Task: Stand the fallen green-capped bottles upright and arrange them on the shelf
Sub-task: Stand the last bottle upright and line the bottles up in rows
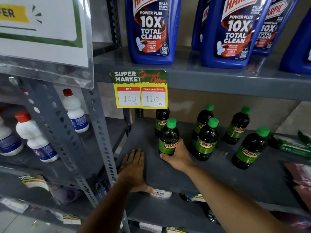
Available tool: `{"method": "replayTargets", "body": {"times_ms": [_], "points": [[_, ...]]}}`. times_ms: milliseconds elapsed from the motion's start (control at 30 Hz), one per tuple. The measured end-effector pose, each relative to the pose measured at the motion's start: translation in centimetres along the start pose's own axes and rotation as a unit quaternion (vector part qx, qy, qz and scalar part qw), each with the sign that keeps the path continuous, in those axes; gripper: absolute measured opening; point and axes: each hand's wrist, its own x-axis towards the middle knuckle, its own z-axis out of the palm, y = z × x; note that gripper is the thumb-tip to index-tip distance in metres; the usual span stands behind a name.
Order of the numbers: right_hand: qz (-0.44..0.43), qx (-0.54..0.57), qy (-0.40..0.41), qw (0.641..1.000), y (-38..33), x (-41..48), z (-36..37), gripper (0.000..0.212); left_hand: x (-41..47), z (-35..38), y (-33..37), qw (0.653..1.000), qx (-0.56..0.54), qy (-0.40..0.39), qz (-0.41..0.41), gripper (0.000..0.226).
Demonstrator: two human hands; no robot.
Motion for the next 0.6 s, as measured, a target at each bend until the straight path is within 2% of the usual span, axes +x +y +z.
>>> {"method": "replayTargets", "body": {"times_ms": [100, 267, 367, 433, 600], "points": [[0.000, -0.015, -0.041, 0.999, 0.45, 0.30, -0.22, 0.079, -0.08, 0.05, -0.09, 1.000, 0.000, 0.002, 0.000, 0.153], [0.000, -0.052, -0.022, 0.998, 0.40, -0.01, -0.01, 0.083, 0.00, -0.01, 0.02, 1.000, -0.004, -0.004, -0.004, 0.156], [0.002, -0.048, -0.070, 0.996, 0.43, 0.08, -0.27, 0.087, 0.09, 0.00, 0.08, 1.000, 0.000, -0.005, -0.004, 0.157], [-0.005, -0.053, -0.090, 0.995, 0.48, 0.15, -0.65, 0.082, 0.07, 0.01, 0.06, 1.000, -0.001, -0.009, -0.006, 0.157], [-0.025, -0.062, -0.063, 0.996, 0.27, -0.20, -0.69, 0.073, 0.07, 0.19, -0.01, 1.000, -0.002, -0.004, -0.003, 0.158]]}}
